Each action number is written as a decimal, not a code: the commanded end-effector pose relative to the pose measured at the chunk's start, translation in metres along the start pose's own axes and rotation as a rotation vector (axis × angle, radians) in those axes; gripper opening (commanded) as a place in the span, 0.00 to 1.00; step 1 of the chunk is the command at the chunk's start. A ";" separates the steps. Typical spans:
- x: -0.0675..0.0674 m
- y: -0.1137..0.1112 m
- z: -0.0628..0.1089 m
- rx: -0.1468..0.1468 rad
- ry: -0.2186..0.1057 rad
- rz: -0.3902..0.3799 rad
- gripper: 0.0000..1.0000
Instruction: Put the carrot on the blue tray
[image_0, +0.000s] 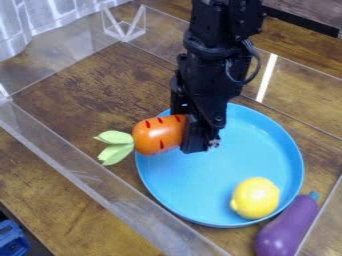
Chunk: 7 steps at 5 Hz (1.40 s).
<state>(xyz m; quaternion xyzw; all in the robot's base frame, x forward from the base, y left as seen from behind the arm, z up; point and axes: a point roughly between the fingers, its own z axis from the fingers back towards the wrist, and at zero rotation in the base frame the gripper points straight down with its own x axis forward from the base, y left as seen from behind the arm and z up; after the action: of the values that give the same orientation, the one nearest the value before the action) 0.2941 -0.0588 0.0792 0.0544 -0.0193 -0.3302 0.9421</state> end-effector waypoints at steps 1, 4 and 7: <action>0.010 0.004 0.004 -0.001 -0.049 0.006 0.00; 0.016 0.023 -0.004 -0.007 -0.042 -0.002 0.00; 0.019 0.022 -0.018 -0.037 -0.026 -0.030 1.00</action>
<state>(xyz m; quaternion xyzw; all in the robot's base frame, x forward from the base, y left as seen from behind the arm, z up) 0.3145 -0.0552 0.0507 0.0295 -0.0005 -0.3520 0.9355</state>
